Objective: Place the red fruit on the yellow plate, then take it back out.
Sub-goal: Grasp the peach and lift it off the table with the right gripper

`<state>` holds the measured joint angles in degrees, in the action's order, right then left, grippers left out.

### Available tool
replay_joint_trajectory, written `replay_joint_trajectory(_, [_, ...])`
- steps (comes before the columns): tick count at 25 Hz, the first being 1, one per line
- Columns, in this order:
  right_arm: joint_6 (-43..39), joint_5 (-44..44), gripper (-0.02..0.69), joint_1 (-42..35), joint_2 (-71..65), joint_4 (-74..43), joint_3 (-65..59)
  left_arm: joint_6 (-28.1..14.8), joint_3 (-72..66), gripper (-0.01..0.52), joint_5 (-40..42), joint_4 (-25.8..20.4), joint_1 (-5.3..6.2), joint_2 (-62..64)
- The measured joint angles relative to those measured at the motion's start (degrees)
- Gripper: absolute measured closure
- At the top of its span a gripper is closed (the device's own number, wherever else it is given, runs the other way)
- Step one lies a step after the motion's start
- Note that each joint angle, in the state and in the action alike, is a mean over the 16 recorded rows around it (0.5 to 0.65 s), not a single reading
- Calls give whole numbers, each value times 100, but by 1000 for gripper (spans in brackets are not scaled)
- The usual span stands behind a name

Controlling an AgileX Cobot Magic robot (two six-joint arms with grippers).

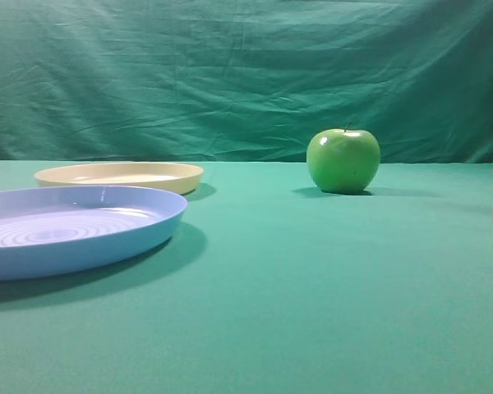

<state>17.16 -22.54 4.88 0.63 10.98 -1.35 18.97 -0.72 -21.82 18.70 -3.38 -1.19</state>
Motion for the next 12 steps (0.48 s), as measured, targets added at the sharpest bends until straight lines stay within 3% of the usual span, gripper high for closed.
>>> replay_joint_trajectory(12, [0,-14,665,0,0,50,3,-2,0,514,0,0,0,0])
